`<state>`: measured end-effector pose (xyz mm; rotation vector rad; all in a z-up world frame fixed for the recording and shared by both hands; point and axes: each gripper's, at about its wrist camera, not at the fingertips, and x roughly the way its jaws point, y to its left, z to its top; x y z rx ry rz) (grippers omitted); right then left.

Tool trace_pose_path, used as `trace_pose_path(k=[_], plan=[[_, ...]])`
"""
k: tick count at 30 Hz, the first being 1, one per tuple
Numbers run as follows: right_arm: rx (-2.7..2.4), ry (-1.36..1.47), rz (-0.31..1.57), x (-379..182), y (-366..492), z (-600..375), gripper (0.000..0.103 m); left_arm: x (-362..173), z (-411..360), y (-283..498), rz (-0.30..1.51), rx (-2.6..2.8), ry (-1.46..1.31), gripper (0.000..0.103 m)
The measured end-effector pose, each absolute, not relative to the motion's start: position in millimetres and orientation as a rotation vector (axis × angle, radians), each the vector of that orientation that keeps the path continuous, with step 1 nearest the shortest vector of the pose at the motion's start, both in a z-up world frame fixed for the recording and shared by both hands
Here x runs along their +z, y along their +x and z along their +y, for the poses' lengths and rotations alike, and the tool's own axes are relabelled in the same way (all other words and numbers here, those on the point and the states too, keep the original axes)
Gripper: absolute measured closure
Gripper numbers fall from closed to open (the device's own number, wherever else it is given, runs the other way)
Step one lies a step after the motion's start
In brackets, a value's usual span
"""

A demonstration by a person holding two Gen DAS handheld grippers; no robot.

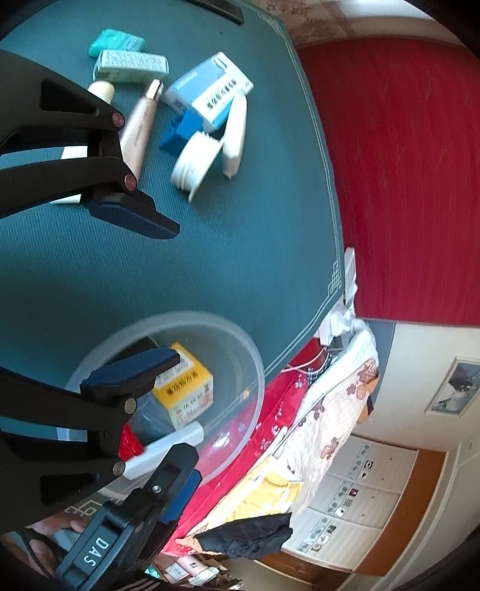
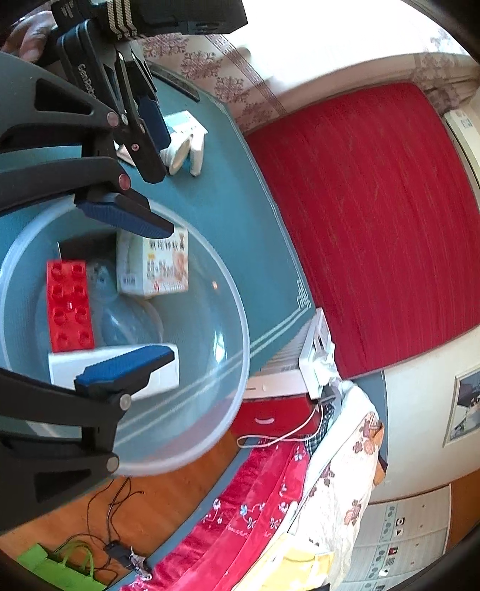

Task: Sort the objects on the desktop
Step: 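Release the ointment box and black case into the bowl, withdraw both grippers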

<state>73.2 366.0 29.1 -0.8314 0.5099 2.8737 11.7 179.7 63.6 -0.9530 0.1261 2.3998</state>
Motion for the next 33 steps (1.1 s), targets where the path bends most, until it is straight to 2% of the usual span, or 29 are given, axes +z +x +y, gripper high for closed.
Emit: trace_pose_path(k=[14, 33], plan=[[2.983, -0.891, 0.492, 29, 64, 313, 0.035, 64, 109, -2, 0.05, 2.557, -0.979, 0.038], [3.104, -1.022, 0.361, 21, 48, 249, 0.033, 45, 2, -18, -0.017, 2.741, -1.093, 0.038]])
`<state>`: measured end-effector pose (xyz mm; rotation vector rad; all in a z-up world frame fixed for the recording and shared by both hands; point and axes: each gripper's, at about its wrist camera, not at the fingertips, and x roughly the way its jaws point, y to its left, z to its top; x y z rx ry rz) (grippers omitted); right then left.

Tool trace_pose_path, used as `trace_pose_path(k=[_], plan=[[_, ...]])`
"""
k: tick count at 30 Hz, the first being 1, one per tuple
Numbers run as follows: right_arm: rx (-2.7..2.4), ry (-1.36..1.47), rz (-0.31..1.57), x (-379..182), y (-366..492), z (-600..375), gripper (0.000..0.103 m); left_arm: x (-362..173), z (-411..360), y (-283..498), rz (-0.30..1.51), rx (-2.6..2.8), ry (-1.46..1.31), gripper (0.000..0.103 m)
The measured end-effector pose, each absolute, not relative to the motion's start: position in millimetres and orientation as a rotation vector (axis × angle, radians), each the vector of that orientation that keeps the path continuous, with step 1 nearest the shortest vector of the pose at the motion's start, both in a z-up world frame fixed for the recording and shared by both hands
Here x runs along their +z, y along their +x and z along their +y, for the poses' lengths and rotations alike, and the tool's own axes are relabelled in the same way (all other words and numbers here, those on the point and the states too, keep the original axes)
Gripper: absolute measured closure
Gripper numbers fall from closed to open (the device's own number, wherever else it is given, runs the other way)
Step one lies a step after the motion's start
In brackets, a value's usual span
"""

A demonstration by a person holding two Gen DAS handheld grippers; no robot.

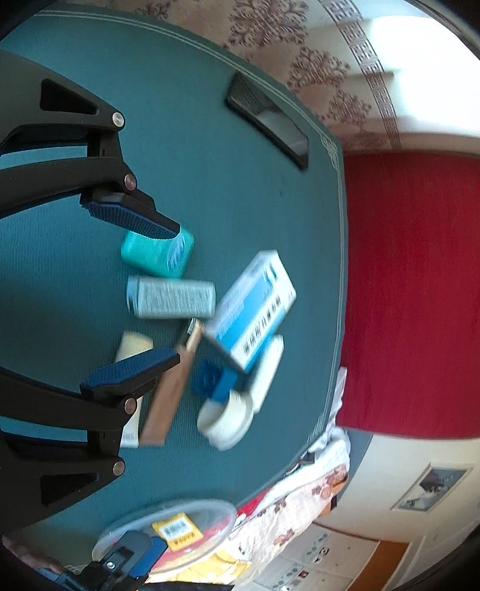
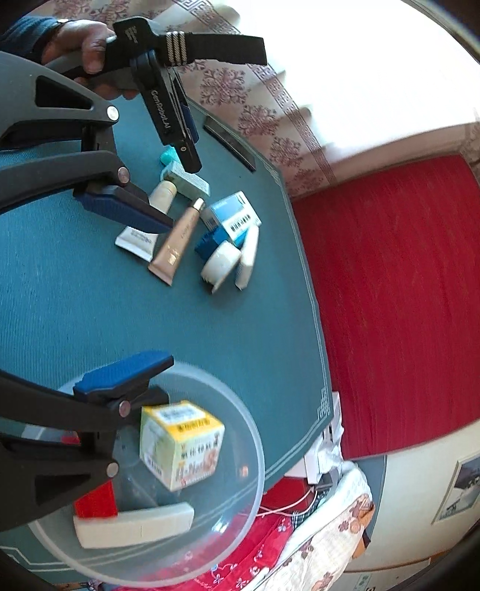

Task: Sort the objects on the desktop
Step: 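Grasp the teal Glide floss box with the left gripper while the right grasps the white cream tube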

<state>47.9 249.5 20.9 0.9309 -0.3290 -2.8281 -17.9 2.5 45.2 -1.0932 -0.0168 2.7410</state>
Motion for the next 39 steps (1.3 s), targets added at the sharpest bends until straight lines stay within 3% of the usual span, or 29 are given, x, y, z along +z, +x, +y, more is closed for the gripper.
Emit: trace_pose_path(k=[11, 20, 36, 39], plan=[[-2.748, 0.988, -0.259, 9, 36, 223, 0.033, 23, -33, -33, -0.012, 2.793, -1.193, 0.038], [-2.697, 1.023, -0.22, 2, 27, 210, 0.033, 13, -17, -41, 0.121, 2.755, -1.194, 0.038], [-2.626, 1.08, -0.155, -11, 6, 187, 0.033, 6, -16, -55, 0.108, 2.754, -1.205, 0.038], [-2.619, 1.082, -0.134, -13, -1, 180, 0.033, 6, -16, -53, 0.115, 2.765, -1.189, 0.054]])
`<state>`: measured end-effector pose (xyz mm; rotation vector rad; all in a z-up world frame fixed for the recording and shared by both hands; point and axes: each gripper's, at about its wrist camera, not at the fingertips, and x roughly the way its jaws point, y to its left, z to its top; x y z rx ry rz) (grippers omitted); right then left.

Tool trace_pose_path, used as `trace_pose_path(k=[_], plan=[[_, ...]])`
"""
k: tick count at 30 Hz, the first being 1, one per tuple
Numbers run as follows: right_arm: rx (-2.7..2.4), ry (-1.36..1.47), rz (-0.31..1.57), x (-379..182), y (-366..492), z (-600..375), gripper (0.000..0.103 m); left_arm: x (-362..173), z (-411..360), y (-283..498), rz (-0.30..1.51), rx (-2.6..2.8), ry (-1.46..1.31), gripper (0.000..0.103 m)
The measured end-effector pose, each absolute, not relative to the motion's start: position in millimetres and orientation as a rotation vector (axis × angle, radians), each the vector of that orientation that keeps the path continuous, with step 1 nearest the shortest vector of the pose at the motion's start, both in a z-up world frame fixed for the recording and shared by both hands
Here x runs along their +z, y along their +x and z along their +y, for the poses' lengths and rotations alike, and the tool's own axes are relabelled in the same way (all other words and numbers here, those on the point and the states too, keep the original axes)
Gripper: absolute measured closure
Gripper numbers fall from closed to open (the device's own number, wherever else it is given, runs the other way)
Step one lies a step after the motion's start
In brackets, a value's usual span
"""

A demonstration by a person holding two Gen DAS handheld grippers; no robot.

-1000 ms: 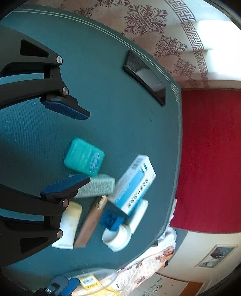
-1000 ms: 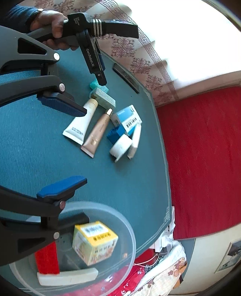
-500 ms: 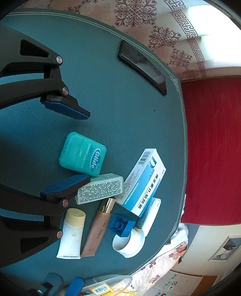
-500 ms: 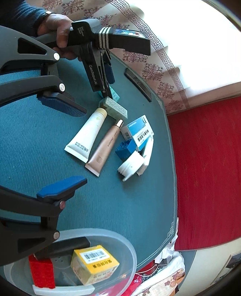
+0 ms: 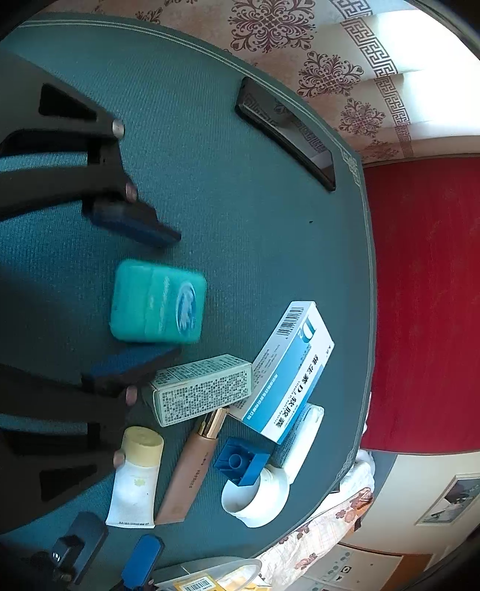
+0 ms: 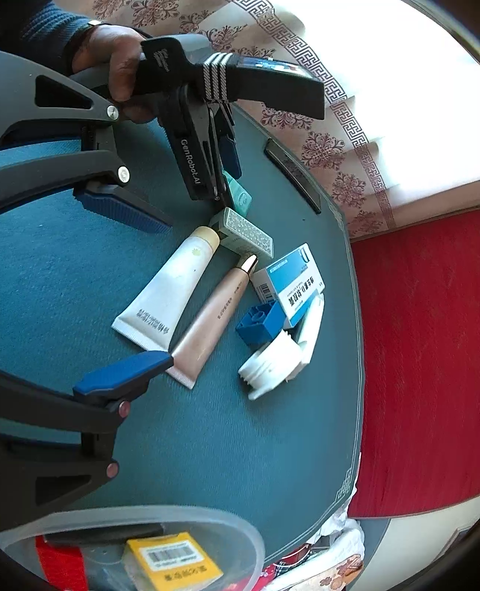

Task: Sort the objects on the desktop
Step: 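Grasp the teal Glide floss box with the left gripper while the right grasps the white cream tube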

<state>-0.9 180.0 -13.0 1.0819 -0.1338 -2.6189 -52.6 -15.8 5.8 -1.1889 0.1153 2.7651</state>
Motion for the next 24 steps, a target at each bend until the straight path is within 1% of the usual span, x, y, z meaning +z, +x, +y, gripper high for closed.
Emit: trace_pose_path(k=[2, 3, 7, 14, 22, 24], plan=[[-2.612, 1.082, -0.112, -14, -6, 175, 0.033, 6, -17, -52, 0.099, 2.77, -1.186, 0.06], [-2.608, 1.083, -0.097, -14, -9, 173, 0.033, 6, -21, -53, 0.074, 2.77, -1.186, 0.06], [-2.596, 1.084, -0.032, -18, -20, 163, 0.033, 7, -28, -54, 0.018, 2.766, -1.183, 0.06], [-2.522, 1.127, 0.049, -28, -38, 148, 0.033, 6, -29, -51, -0.013, 2.762, -1.179, 0.06], [-2.541, 1.143, 0.205, -31, -45, 131, 0.033, 4, -31, -48, -0.022, 2.764, -1.178, 0.06], [-2.562, 1.144, 0.224, -31, -44, 130, 0.038, 4, -33, -48, -0.03, 2.763, -1.179, 0.06]])
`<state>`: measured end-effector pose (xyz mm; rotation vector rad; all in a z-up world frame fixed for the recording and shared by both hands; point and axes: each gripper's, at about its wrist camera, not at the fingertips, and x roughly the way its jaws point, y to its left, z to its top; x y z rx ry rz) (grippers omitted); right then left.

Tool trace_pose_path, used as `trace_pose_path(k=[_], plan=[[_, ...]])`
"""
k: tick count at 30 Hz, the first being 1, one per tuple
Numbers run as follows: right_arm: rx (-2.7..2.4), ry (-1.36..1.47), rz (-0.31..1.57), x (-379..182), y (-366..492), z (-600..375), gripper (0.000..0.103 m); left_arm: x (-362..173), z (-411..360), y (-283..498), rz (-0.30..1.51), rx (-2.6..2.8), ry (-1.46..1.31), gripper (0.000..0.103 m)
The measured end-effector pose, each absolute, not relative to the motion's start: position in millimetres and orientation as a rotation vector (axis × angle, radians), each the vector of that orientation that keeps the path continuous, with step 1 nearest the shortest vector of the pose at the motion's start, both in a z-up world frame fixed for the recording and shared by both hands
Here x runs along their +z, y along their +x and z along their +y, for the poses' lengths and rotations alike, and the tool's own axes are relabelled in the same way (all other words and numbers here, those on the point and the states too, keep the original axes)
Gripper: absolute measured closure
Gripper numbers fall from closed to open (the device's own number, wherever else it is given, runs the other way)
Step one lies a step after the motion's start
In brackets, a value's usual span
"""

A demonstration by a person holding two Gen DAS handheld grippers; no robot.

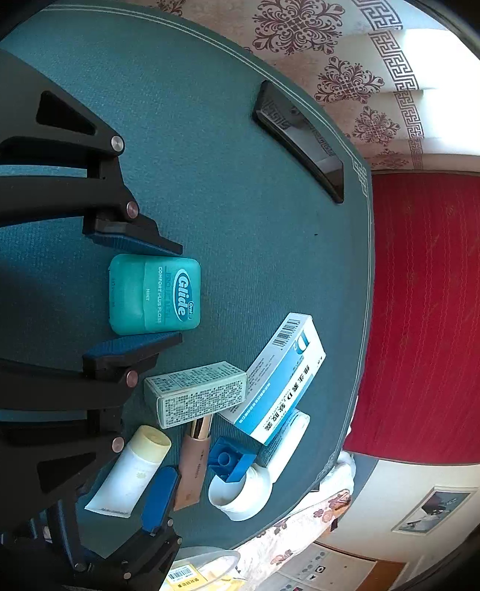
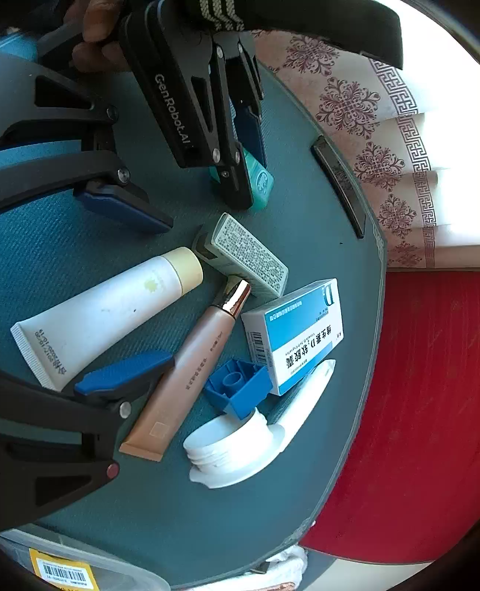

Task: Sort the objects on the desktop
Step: 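Grasp the teal Glide floss box with the left gripper while the right grasps the white cream tube, then carry the floss box and white tube over the clear bowl with both grippers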

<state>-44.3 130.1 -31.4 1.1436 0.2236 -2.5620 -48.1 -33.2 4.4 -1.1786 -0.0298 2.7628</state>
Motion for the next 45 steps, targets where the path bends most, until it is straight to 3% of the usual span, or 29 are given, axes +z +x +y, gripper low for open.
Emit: trace_pose_path(k=[7, 11, 18, 28, 45], plan=[[-2.65, 1.172, 0.193, -28, -39, 140, 0.07, 5, -35, -48, -0.033, 2.762, -1.179, 0.06], [-2.657, 1.187, 0.174, -28, -29, 143, 0.075, 5, -36, -47, -0.033, 2.761, -1.179, 0.06], [-2.63, 1.214, 0.078, -28, -16, 151, 0.075, 5, -37, -47, -0.03, 2.762, -1.18, 0.06], [-2.656, 1.202, 0.085, -28, -12, 146, 0.075, 4, -39, -43, -0.05, 2.757, -1.173, 0.06], [-2.64, 1.123, -0.133, -4, 16, 171, 0.075, 17, -44, -25, -0.207, 2.732, -1.144, 0.06]])
